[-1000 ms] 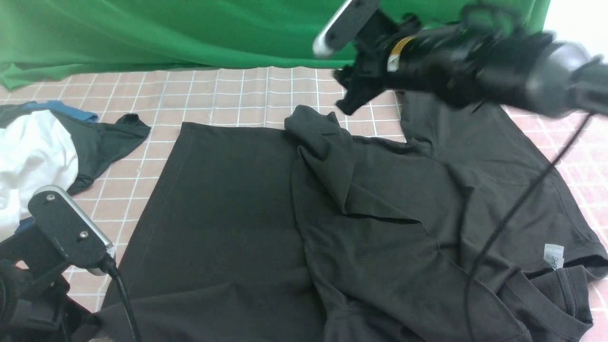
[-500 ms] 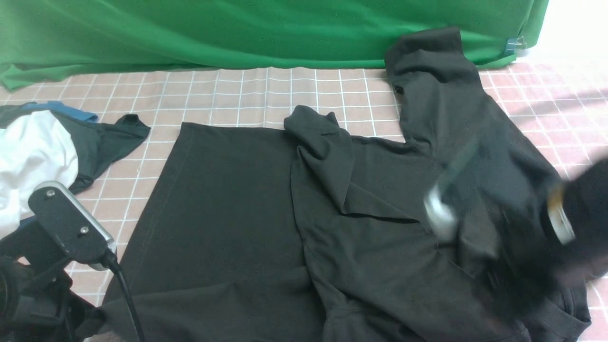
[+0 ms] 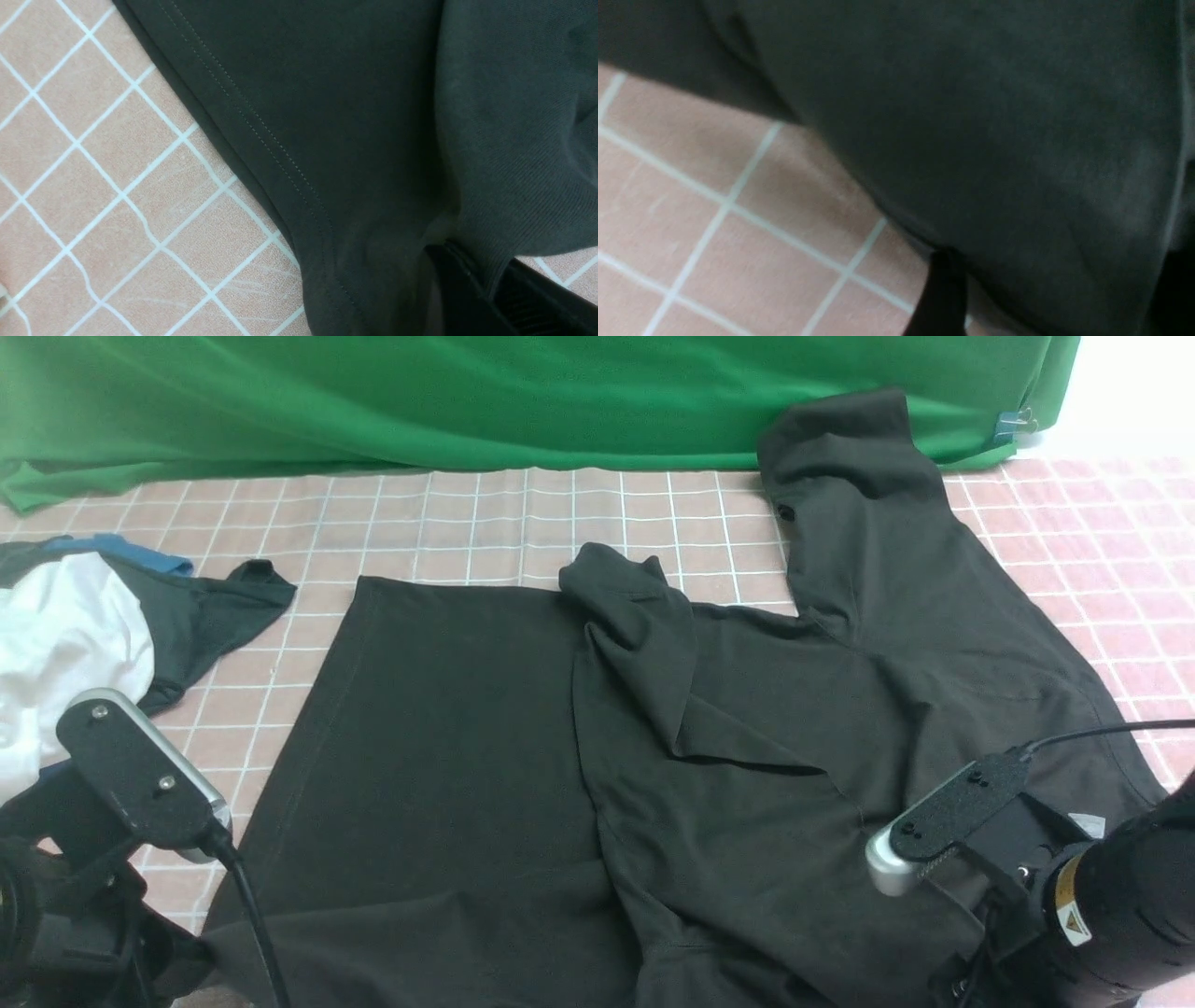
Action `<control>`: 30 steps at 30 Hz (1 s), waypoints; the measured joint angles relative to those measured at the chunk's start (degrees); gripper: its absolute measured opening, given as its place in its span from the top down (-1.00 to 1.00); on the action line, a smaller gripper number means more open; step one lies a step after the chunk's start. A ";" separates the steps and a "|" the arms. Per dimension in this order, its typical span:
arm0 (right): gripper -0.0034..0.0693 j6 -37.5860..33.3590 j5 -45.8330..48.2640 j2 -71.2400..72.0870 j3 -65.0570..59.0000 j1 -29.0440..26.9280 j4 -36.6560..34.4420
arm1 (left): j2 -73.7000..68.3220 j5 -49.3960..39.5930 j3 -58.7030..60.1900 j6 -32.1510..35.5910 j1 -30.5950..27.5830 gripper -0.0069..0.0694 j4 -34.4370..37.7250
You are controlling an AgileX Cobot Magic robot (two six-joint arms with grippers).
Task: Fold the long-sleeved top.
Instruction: Use your right arm to clamp the cuff closest to him
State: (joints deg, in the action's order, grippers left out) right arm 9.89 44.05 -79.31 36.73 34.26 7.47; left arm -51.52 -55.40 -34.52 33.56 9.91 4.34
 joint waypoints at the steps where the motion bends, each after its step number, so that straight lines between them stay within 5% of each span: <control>1: -0.69 0.77 -0.08 -0.69 0.00 -0.41 0.00 | 0.00 0.00 0.00 0.00 0.00 0.73 -0.01; 9: -0.53 0.76 -1.01 -1.85 0.00 -0.72 -2.72 | 0.00 0.00 0.00 -0.35 0.00 0.73 -0.01; 12: 0.03 -3.61 -0.71 -1.85 0.00 -0.77 -8.03 | 0.00 -0.29 0.00 -0.36 0.00 0.73 -0.01; 13: 0.07 -3.61 -0.71 -1.85 0.00 -0.77 -8.25 | 0.00 -0.27 0.00 -0.36 0.00 0.73 -0.01; 15: 0.58 -5.26 1.64 -1.59 0.00 -0.77 -9.59 | 0.00 -0.67 0.00 -0.36 0.00 0.73 -0.01; 17: 0.71 -6.13 5.33 -0.21 0.00 -0.84 -10.13 | 0.00 -1.59 0.00 -0.36 0.00 0.73 -0.38; 23: 0.75 -5.81 22.36 11.42 -0.14 -0.84 -10.35 | 0.00 -6.36 0.00 -0.36 0.00 0.73 -2.09; 30: 0.73 -1.82 24.78 22.43 -6.40 -0.84 -13.84 | 2.00 -10.20 0.00 -0.36 0.00 0.73 -3.64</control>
State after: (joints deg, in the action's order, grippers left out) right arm 8.07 68.83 -56.88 30.34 33.43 -6.37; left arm -49.52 -65.61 -34.52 33.20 9.91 0.70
